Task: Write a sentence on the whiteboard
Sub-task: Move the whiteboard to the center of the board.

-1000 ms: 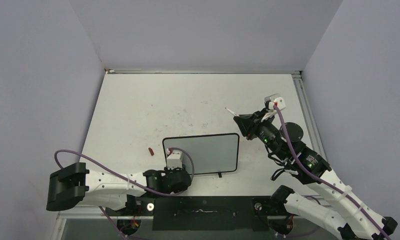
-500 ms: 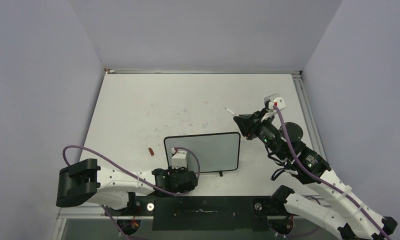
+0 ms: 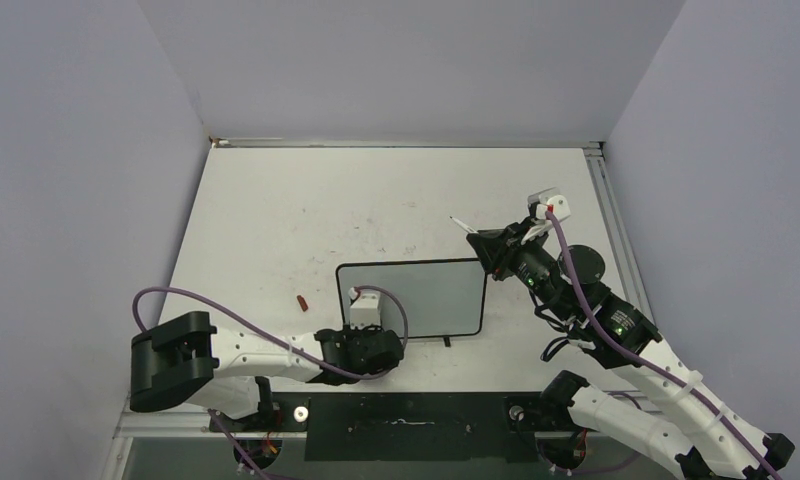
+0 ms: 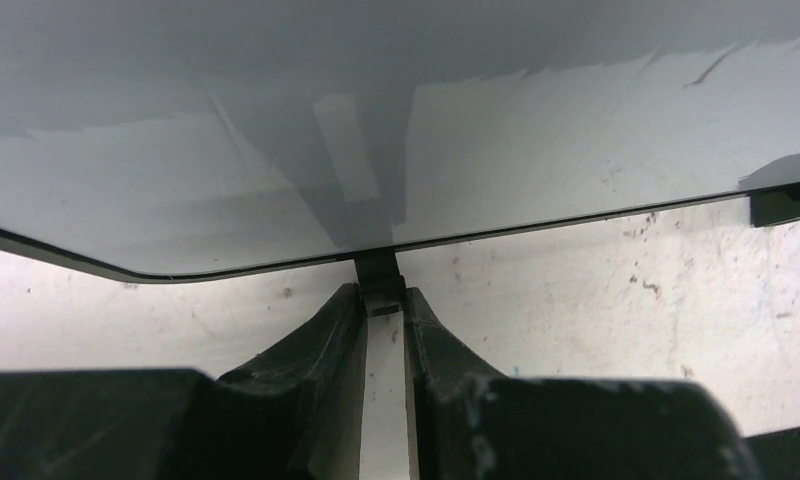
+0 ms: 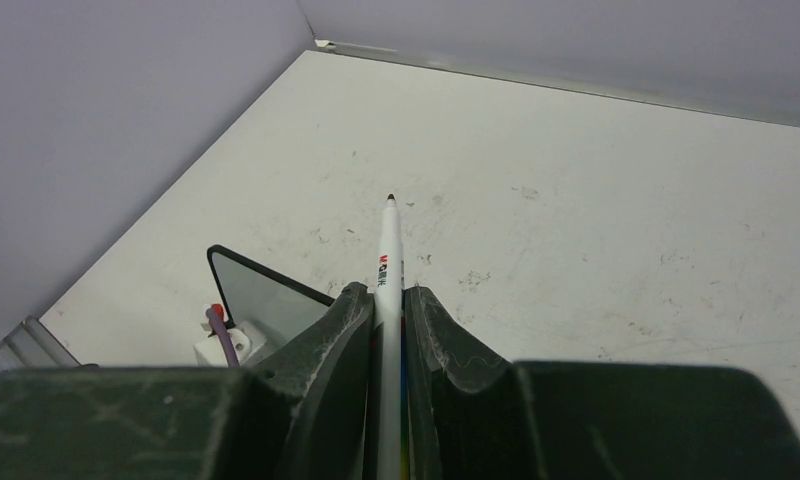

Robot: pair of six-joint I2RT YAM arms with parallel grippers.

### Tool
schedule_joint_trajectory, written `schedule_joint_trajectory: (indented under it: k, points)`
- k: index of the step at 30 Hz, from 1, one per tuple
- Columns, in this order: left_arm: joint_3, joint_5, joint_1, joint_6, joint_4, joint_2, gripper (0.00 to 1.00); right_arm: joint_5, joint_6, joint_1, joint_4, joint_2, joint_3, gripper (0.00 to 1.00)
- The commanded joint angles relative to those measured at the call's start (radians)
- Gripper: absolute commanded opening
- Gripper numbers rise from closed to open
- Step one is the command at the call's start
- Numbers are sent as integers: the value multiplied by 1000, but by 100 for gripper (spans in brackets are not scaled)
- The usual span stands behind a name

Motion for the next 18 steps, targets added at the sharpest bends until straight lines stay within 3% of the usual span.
schedule_joint_trajectory:
  k: [1, 16, 17, 18]
  points:
    - [53, -16, 52, 26, 149, 38, 0, 17, 4, -5, 48, -13, 4, 6]
    - [118, 47, 142, 130, 245, 121, 0, 30, -3, -6, 19, -24, 22, 6]
    - [117, 55, 142, 135, 252, 118, 2, 30, -4, -5, 17, -25, 25, 6]
    - [115, 62, 142, 142, 260, 112, 12, 29, -4, -5, 16, -28, 27, 6]
